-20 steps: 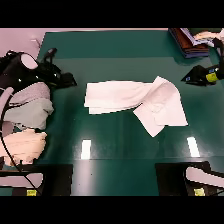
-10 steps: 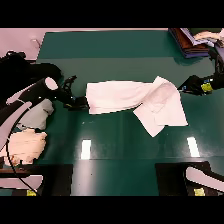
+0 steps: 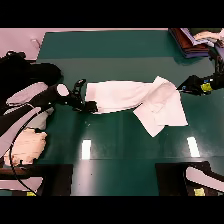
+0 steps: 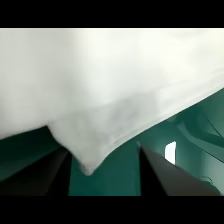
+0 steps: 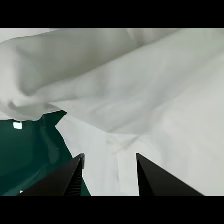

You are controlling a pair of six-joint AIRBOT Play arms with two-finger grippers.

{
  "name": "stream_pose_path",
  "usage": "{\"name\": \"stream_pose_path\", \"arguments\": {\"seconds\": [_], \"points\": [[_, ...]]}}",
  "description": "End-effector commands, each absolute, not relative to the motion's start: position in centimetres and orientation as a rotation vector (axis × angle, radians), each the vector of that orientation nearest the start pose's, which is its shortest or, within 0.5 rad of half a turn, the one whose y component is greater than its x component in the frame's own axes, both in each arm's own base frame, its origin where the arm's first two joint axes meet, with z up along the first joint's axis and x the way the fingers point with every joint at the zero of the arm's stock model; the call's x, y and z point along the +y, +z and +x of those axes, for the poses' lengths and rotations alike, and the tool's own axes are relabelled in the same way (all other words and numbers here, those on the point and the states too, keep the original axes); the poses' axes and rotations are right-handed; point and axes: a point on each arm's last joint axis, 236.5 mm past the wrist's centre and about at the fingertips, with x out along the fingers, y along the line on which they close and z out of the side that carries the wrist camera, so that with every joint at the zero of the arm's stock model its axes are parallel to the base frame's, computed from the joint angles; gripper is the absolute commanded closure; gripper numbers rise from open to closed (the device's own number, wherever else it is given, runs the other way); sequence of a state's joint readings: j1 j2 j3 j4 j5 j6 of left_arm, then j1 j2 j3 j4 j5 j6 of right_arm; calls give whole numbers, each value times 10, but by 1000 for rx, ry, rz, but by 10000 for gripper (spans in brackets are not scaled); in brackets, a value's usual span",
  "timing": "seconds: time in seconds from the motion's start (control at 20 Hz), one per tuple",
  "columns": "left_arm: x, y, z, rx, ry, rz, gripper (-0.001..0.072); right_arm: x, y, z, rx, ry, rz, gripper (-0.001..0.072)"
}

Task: Fold the shirts.

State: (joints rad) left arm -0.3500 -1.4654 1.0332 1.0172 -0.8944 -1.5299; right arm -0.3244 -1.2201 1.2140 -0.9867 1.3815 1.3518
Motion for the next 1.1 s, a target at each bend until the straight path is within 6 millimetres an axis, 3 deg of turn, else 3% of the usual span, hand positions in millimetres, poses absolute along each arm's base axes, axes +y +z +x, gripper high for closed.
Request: {"name": "stream_pose_path", "arguments": {"seconds": [0.0, 0.1, 0.15, 0.25, 0.35, 0.5, 0.6, 0.65, 0.7, 0.8, 1.05], "points": [[-237, -65, 354, 1343, -445, -328, 398, 13, 74, 364, 1213, 270, 505, 340], [-236, -64, 359, 1325, -436, -335, 637, 13, 74, 363, 1218, 273, 506, 340], [-236, -63, 362, 1319, -423, -350, 685, 13, 73, 362, 1220, 272, 506, 340], [-230, -58, 368, 1314, -394, -386, 685, 10, 72, 362, 1222, 265, 497, 340], [-214, -39, 380, 1257, -378, -397, 685, 3, 71, 361, 1221, 250, 495, 340], [-177, 11, 396, 1130, -345, -401, 686, -17, 71, 361, 1205, 203, 527, 340], [-159, 40, 394, 1068, -355, -367, 685, -34, 68, 360, 1197, 173, 544, 317], [-152, 51, 391, 1047, -355, -346, 685, -41, 61, 360, 1210, 163, 561, 237], [-144, 57, 388, 1032, -344, -314, 685, -45, 51, 358, 1241, 160, 583, 203], [-132, 62, 384, 1025, -324, -262, 685, -50, 27, 362, 1286, 172, 602, 204], [-131, 58, 375, 1069, -311, -280, 685, -54, -27, 404, 1258, 165, 589, 233]]}}
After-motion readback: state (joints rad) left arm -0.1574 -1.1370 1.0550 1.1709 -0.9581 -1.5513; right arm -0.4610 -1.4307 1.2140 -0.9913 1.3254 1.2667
